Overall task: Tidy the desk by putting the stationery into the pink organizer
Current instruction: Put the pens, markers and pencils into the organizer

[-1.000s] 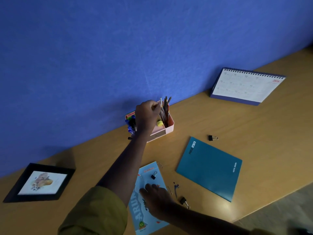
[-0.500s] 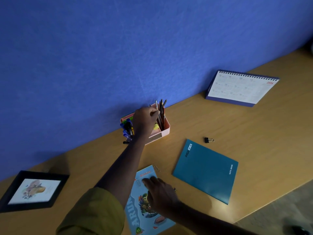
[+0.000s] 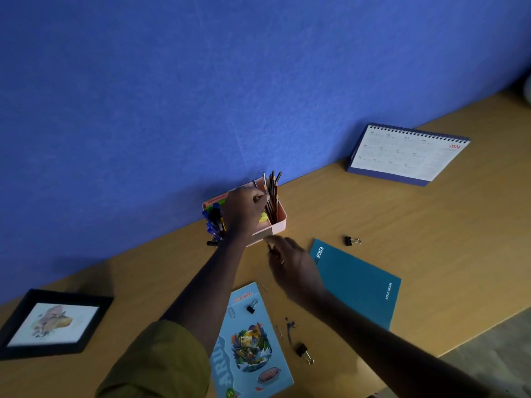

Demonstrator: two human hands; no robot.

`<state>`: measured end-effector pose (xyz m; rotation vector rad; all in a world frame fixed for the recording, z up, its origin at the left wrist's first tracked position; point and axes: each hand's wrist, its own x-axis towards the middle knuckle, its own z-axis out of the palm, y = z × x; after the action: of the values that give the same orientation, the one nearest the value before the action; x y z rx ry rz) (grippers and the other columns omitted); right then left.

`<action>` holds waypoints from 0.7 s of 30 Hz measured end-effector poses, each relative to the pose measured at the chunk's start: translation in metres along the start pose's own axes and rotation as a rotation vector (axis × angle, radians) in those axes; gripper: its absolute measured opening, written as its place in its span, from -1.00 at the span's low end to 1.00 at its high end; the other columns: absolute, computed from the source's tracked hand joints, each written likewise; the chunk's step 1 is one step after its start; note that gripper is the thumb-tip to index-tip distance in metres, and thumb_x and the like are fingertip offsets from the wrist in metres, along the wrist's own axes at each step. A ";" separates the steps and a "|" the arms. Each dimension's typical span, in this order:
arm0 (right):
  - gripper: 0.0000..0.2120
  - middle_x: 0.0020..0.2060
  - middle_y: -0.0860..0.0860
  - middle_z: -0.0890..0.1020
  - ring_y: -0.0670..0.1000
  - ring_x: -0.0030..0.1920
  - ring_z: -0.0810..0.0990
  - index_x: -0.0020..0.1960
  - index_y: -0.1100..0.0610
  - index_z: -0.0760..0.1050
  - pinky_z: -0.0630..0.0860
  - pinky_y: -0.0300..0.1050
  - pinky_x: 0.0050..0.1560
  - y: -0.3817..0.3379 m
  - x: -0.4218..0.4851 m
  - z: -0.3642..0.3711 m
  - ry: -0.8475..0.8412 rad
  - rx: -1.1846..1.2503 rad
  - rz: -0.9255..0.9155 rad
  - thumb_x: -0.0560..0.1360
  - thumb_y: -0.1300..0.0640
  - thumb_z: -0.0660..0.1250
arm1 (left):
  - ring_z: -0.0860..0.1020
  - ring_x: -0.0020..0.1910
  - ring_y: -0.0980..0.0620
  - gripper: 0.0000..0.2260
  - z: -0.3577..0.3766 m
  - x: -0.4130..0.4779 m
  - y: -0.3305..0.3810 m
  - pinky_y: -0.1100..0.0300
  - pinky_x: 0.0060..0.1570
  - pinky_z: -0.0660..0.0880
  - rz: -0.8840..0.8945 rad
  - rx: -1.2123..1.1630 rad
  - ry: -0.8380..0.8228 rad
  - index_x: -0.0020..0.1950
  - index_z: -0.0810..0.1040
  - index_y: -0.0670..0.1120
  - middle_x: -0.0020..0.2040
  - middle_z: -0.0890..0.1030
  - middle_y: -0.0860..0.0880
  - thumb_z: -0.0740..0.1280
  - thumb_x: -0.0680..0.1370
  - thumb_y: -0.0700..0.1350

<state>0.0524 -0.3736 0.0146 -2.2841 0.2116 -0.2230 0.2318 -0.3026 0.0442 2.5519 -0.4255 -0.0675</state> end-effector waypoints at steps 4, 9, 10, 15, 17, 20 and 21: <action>-0.71 0.04 0.03 0.66 -0.07 -0.12 0.64 0.41 0.04 0.49 0.65 -0.01 -0.25 0.000 0.034 -0.021 0.125 0.054 -0.014 0.70 0.20 0.29 | 0.61 -0.28 0.14 -0.82 -0.001 -0.001 0.002 0.26 -0.41 0.26 -0.015 -0.009 0.007 0.02 0.80 -0.03 -0.18 0.76 0.06 0.45 0.61 0.03; -0.68 0.09 0.07 0.68 0.02 -0.09 0.67 0.41 0.03 0.52 0.64 0.09 -0.20 -0.003 0.074 -0.042 0.226 0.078 -0.058 0.68 0.18 0.30 | 0.49 -0.36 0.14 -0.78 -0.003 -0.001 0.003 0.22 -0.43 0.16 -0.007 0.043 -0.011 -0.12 0.77 -0.04 -0.29 0.67 0.07 0.41 0.60 0.03; -0.68 0.11 0.08 0.68 0.04 -0.07 0.68 0.41 0.04 0.53 0.64 0.10 -0.18 -0.004 0.082 -0.047 0.245 0.079 -0.065 0.67 0.17 0.31 | 0.47 -0.37 0.16 -0.79 -0.003 -0.002 0.002 0.23 -0.43 0.15 0.005 0.051 -0.004 -0.13 0.77 -0.04 -0.30 0.66 0.08 0.42 0.60 0.02; -0.71 0.08 0.08 0.70 0.09 -0.02 0.69 0.35 0.04 0.55 0.63 0.15 -0.12 -0.006 0.115 -0.060 0.296 0.067 -0.097 0.64 0.10 0.32 | 0.50 -0.39 0.17 -0.78 -0.001 -0.002 0.000 0.27 -0.43 0.18 0.011 0.048 0.012 -0.17 0.76 -0.07 -0.36 0.61 0.10 0.42 0.59 0.00; -0.73 0.04 0.08 0.69 0.09 -0.07 0.69 0.33 0.03 0.56 0.63 0.15 -0.16 -0.006 0.126 -0.060 0.316 0.073 -0.092 0.64 0.12 0.34 | 0.52 -0.39 0.16 -0.80 -0.001 -0.002 0.000 0.28 -0.43 0.20 0.008 0.031 0.022 -0.13 0.77 -0.06 -0.33 0.67 0.07 0.44 0.59 0.00; -0.74 0.02 0.07 0.70 0.06 -0.10 0.69 0.31 0.06 0.57 0.63 0.13 -0.18 -0.005 0.137 -0.058 0.322 0.055 -0.099 0.63 0.16 0.33 | 0.54 -0.39 0.20 -0.80 0.001 -0.003 -0.001 0.29 -0.41 0.31 0.003 0.004 0.036 -0.07 0.79 -0.06 -0.29 0.71 0.08 0.44 0.61 0.00; -0.75 0.02 0.07 0.70 0.06 -0.09 0.69 0.30 0.06 0.57 0.64 0.14 -0.17 -0.004 0.140 -0.056 0.317 0.051 -0.098 0.63 0.15 0.33 | 0.55 -0.39 0.21 -0.81 0.001 -0.003 -0.001 0.29 -0.40 0.33 0.000 -0.006 0.046 -0.05 0.80 -0.06 -0.27 0.72 0.08 0.44 0.62 0.00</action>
<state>0.1753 -0.4426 0.0676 -2.2015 0.2529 -0.6353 0.2291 -0.3013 0.0430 2.5422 -0.4068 -0.0105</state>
